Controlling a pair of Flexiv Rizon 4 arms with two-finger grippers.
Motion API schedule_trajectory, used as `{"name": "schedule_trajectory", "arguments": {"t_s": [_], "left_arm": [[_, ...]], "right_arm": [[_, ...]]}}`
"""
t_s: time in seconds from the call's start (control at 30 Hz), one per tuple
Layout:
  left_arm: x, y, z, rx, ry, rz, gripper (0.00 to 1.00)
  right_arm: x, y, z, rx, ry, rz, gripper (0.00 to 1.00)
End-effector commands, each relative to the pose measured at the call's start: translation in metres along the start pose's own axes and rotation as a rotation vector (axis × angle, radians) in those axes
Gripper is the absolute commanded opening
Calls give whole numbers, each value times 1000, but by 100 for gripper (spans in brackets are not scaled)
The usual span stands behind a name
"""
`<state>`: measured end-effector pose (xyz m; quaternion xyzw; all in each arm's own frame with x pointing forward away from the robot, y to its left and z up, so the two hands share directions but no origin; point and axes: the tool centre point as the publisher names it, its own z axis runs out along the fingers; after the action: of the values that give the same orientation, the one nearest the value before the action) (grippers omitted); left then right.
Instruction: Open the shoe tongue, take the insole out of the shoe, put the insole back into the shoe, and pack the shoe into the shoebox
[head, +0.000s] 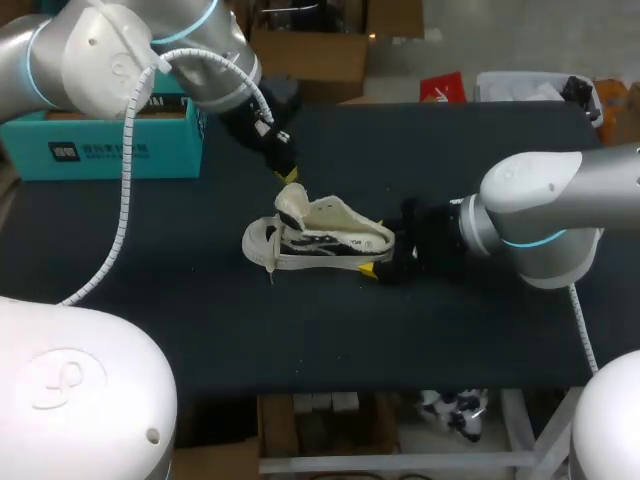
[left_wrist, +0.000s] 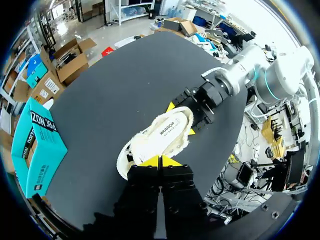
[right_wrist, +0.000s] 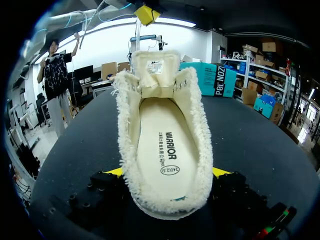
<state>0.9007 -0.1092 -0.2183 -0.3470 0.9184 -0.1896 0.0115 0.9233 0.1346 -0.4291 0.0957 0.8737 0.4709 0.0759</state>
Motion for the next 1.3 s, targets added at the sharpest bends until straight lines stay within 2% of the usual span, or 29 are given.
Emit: {"name": "schedule_trajectory", "arguments": {"t_s": [0.03, 0.1, 0.13, 0.6, 0.73, 0.97, 1.3], "left_arm": [[5, -17, 7, -192, 148, 650, 0], [7, -21, 20, -278, 144, 847, 0], [7, -28, 28, -275, 96, 799, 0], [7, -28, 28, -275, 96, 799, 0], [13, -25, 38, -247, 159, 883, 0], [22, -10, 65, -205, 180, 961, 0], [20, -4, 110, -192, 178, 957, 0]], "right_arm": [[0, -5, 2, -3, 1, -1, 0], [0, -5, 2, -3, 1, -1, 0], [0, -5, 2, -3, 1, -1, 0], [0, -5, 2, -3, 1, -1, 0], [0, -5, 2, -3, 1, -1, 0], [0, -5, 2, -3, 1, -1, 0], [0, -5, 2, -3, 1, -1, 0]]}}
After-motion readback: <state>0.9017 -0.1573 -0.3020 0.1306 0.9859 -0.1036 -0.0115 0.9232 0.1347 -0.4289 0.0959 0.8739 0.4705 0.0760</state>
